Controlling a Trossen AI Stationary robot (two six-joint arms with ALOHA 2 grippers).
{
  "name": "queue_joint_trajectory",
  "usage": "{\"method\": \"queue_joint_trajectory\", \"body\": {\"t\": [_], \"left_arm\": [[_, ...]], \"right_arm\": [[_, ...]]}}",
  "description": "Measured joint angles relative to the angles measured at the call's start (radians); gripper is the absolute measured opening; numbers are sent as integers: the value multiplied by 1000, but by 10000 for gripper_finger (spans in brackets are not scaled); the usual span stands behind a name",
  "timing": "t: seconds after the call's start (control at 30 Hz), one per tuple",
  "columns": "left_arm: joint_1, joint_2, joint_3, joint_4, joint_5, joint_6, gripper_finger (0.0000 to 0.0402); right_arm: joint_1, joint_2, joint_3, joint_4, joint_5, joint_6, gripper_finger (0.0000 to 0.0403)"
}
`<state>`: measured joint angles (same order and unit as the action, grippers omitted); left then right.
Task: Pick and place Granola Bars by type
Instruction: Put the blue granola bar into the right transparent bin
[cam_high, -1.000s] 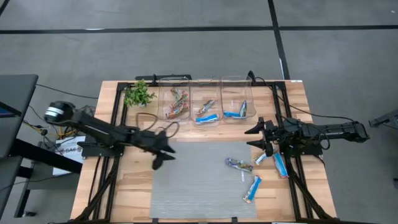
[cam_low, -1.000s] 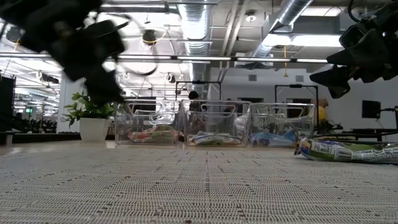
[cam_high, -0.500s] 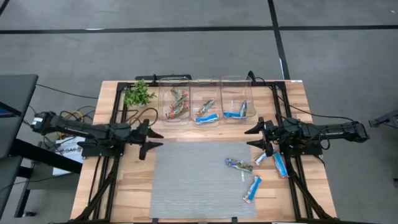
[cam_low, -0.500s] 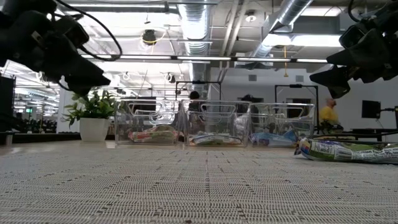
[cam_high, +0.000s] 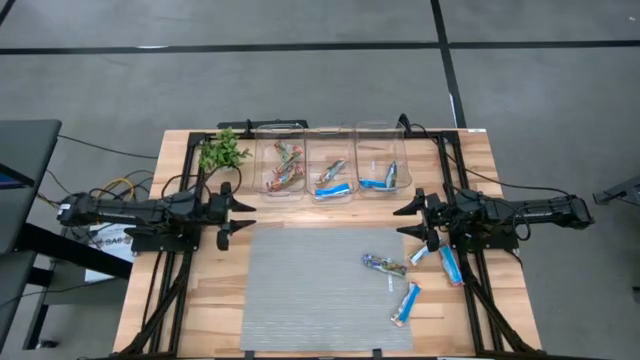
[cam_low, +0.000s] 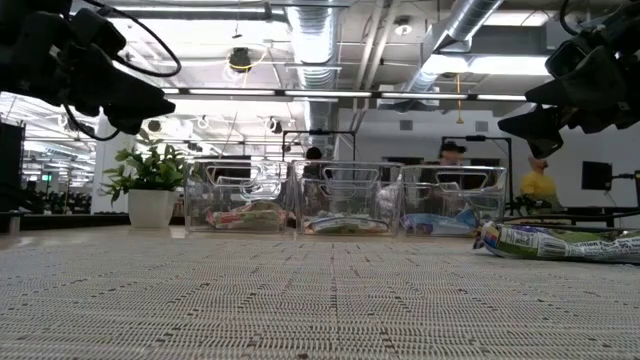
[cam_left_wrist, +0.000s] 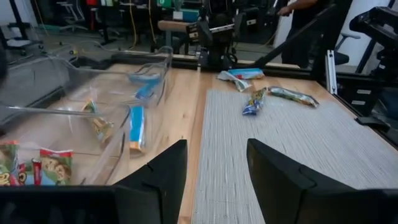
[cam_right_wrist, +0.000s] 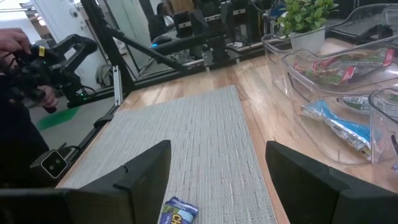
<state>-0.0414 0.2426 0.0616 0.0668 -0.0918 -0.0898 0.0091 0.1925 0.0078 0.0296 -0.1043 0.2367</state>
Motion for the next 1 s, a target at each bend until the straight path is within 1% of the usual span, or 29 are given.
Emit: {"method": "queue_joint_trajectory", "body": {"t": [0.07,0.2,0.3,0.5,0.63,0.73,1.0], "left_arm": [[0,-40,-1,-32,-2,12,159],[0,-126,-51,-12,-1,43,159],[0,-169,-50,-15,-3,49,159],[2,-187,-51,-18,-18,113,159],[2,-187,-51,-25,28,213,159],[2,-182,-51,-32,65,211,159],[2,-172,-51,-33,68,195,159]], "right_arm": [[0,0,0,0,0,0,255],[0,0,0,0,0,0,255],[0,0,0,0,0,0,255],[0,0,0,0,0,0,255],[0,0,0,0,0,0,255],[0,0,0,0,0,0,255],[0,0,0,0,0,0,255]]}}
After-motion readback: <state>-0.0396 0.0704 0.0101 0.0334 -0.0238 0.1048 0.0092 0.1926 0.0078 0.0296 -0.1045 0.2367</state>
